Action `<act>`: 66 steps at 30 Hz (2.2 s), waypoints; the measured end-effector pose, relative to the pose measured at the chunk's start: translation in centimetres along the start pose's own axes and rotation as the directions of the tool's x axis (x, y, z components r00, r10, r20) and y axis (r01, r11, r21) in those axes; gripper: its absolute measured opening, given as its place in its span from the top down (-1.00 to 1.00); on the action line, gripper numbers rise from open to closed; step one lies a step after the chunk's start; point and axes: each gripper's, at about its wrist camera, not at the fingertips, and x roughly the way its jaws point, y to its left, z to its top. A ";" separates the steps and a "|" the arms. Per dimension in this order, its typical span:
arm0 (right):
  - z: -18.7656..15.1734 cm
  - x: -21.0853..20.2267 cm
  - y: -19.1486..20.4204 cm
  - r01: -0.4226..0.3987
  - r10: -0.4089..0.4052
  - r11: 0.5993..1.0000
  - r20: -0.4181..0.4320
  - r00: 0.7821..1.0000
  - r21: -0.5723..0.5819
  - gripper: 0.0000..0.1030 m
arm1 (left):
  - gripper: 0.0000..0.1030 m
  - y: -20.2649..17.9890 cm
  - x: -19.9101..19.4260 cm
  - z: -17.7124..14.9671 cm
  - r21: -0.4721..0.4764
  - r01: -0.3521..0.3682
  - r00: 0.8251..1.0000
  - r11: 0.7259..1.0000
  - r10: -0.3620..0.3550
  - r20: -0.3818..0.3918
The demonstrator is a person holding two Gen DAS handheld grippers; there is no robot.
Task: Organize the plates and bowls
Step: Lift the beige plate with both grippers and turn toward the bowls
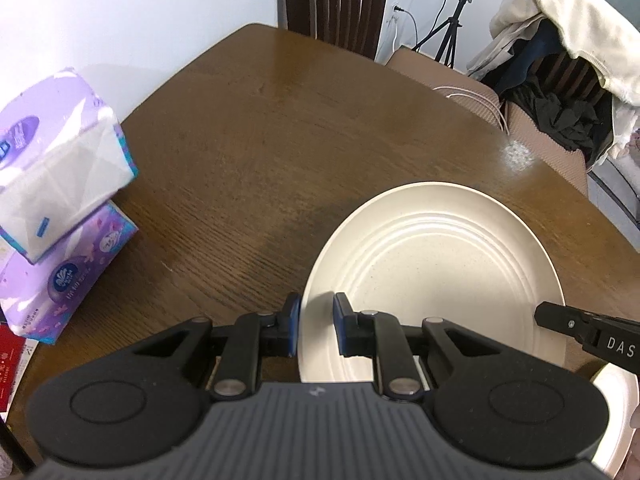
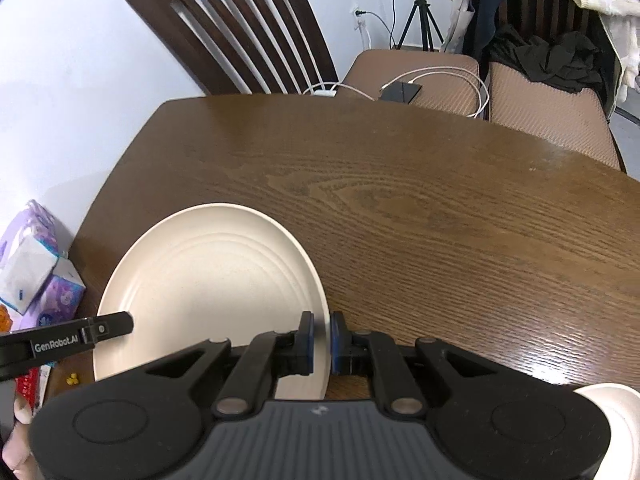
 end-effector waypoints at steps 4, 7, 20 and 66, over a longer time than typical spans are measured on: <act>0.2 -1.6 0.0 0.001 -0.001 1.000 0.022 1.000 0.003 0.86 | 0.65 -0.4 -1.4 0.3 0.003 0.005 1.000 1.000 -0.005 0.017; 0.2 -2.9 0.1 0.003 -0.003 1.000 0.039 0.999 0.004 0.86 | 0.65 -0.8 -2.6 0.5 0.008 0.008 0.999 1.000 -0.009 0.033; 0.1 -7.8 1.0 0.011 -0.011 1.000 0.089 0.996 0.007 0.86 | 0.65 -1.3 -6.9 0.6 0.011 0.018 0.997 1.000 -0.019 0.080; -9.0 -16.6 5.4 0.051 -0.050 0.999 0.140 0.989 -0.008 0.86 | 0.65 3.3 -16.6 -8.0 0.035 0.080 0.988 0.996 -0.084 0.128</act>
